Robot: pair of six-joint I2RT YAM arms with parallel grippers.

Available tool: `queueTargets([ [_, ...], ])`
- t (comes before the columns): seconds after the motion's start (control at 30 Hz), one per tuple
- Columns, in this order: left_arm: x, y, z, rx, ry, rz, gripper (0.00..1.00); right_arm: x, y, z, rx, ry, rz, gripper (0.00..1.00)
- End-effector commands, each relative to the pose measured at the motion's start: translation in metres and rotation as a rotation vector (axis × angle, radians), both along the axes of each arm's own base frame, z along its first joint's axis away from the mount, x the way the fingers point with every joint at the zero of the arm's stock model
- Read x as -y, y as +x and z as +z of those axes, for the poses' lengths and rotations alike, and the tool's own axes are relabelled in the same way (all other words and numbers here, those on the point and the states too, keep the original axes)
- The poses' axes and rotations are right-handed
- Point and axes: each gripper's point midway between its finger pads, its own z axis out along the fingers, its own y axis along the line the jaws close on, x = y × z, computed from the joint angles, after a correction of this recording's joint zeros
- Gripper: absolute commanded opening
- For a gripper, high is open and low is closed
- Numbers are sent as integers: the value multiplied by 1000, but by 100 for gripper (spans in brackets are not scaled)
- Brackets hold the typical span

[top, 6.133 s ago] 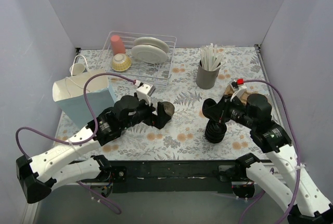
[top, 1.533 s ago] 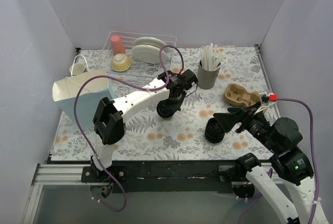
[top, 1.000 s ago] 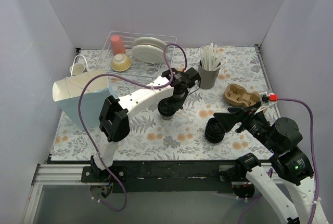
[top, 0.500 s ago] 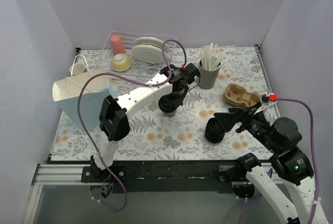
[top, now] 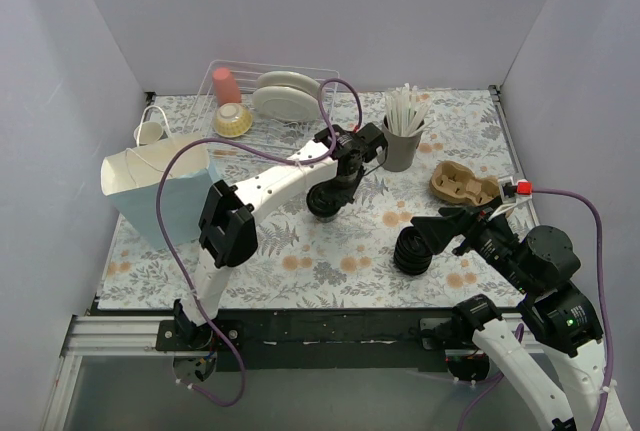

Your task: Pack the takeout coffee

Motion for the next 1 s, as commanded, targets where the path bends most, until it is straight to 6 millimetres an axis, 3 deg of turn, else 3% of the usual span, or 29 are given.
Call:
queueTargets([
  [0.0,3,11,20,39,-51,-1,10,2,1,16,51,-1,-4,96],
  [0.77,5,24,15,48,-49,7,19,-2,9,7,37,-17,-6,96],
  [0.9,6,28,21,67,-55,15,25,-1,9,6,34,-18,-6,96],
  [0.97,9,32,31,97,-76,25,37,-3,8,5,31,-16,-1,96],
])
